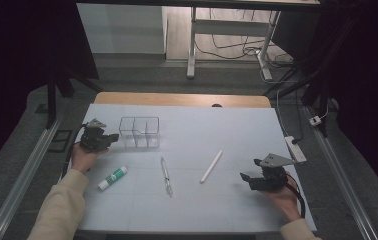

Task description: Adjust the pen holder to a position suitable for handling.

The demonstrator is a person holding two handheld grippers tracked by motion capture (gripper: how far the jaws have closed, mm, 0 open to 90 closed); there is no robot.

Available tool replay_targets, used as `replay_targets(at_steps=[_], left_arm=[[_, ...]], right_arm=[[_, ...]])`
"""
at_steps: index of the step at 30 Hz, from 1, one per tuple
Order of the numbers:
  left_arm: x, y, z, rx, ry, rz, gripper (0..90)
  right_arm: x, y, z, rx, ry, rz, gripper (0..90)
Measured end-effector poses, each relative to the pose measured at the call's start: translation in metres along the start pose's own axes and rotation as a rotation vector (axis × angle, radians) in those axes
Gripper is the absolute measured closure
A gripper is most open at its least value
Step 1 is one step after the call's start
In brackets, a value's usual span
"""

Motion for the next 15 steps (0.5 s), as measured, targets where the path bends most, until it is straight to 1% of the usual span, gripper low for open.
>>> replay_targets(at_steps=[6,9,10,12,15], left_arm=[[-0.0031,0.003,0.0014,-0.004,-0.006,-0.017,88.8],[-0.0049,0.0048,0.0028,-0.016,-0.014,-0.006,88.8],[-0.0055,0.0043,0.0029,-0.005,-0.013,-0.01,88.8],[-0.0064,0.0041,0.0029,0.001,-0.014,-0.01,88.8],[-0.0082,0.0051,0.0034,-0.001,-0.019,-0.012,88.8]], right_arm=[[-0.0013,-0.0008,-0.0002,-0.001,0.005,0.001,22.2],[-0.0015,-0.0007,-0.0004,-0.002,0.004,0.001,22.3],[-0.0015,-0.0007,-0.0004,-0.003,0.004,0.001,22.3],[-0.0015,-0.0008,-0.0004,-0.002,0.004,0.002,22.3],[-0.0017,-0.0007,-0.0005,-0.001,0.003,0.002,22.3]])
Point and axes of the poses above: each handheld gripper's, and its own axes: x roughly backward along the jaws, z roughly out of its top, y roughly to its right, the point moved 4 cm from there along -x, roughly forward along the jaws, and after that the axes turned 8 degrees about y, right-handed, at the moved point
